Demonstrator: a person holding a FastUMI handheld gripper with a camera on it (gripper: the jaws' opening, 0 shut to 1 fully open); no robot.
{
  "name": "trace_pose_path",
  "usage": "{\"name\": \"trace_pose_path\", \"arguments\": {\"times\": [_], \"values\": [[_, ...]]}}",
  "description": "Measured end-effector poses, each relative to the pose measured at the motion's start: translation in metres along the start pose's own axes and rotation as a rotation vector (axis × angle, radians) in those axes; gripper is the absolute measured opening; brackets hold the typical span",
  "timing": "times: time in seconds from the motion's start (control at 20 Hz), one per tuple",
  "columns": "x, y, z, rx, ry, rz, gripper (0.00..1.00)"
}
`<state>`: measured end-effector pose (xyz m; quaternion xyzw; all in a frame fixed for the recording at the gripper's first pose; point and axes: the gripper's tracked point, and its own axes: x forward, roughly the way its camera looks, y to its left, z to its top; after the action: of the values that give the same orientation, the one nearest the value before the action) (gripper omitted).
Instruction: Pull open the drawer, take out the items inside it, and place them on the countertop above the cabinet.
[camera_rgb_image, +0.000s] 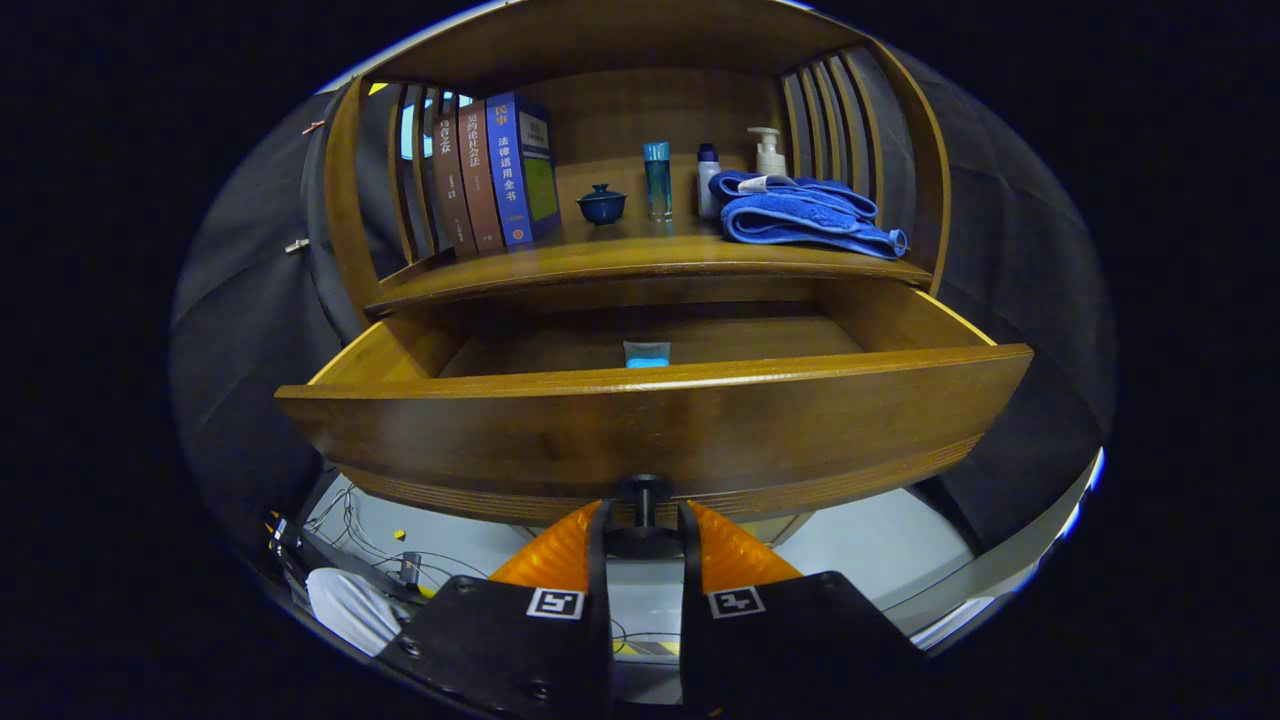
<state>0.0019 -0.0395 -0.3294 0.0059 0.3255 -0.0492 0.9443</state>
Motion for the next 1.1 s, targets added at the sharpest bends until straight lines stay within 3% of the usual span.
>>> {"name": "trace_pose_path", "arguments": {"times": [0.5, 1.1], "values": [[-0.038, -0.001, -0.026, 0.001, 0.033, -0.009, 0.3], [-0.044, -0.003, -0.04, 0.005, 0.064, -0.038, 0.3]]}}
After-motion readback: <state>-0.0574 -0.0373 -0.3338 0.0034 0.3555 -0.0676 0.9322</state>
